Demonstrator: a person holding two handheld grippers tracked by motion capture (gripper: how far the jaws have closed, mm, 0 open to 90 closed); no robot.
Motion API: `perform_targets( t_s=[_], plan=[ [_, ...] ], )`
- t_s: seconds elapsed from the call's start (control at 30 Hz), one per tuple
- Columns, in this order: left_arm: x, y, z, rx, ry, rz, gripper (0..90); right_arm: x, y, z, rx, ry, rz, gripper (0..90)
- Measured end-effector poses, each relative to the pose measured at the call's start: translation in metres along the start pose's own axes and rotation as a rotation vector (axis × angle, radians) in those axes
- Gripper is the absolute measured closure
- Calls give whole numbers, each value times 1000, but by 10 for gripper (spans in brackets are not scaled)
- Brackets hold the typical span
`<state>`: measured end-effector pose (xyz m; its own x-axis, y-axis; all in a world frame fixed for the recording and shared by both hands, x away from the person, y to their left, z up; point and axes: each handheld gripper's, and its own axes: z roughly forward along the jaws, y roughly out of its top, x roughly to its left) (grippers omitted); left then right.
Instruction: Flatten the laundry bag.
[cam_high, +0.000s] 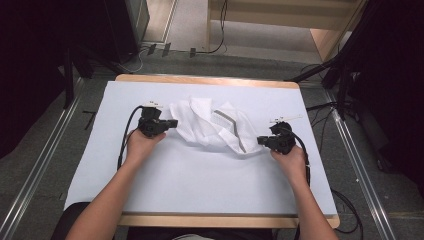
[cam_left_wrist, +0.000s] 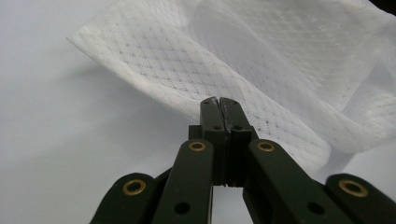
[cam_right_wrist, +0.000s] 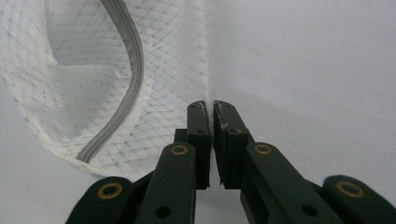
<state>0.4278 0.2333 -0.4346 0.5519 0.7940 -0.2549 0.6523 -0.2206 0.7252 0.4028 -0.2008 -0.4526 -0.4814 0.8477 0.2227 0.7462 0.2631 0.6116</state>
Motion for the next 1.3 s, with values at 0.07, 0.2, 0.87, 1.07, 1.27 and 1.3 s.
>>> perform_targets(
  t_s=[0.07,0.2,0.87,1.07,1.27,1.3],
  plan=[
    [5,0,-7,-15,5,-21,900,-1,0,-1,-4,-2,8,871],
    [14,-1,-16,-27,8,-50,900,-3,1,-2,-7,-12,23,894],
    [18,-18,-24,-18,-7,-69,900,20,52,42,-72,60,-39,507],
    [18,-21,-26,-20,-8,-65,900,21,70,62,-70,90,-51,461],
    [20,-24,-26,-16,1,-75,900,27,71,77,3,150,-57,830],
    [21,-24,-27,-17,8,-73,900,28,70,76,16,151,-55,893]
  ],
)
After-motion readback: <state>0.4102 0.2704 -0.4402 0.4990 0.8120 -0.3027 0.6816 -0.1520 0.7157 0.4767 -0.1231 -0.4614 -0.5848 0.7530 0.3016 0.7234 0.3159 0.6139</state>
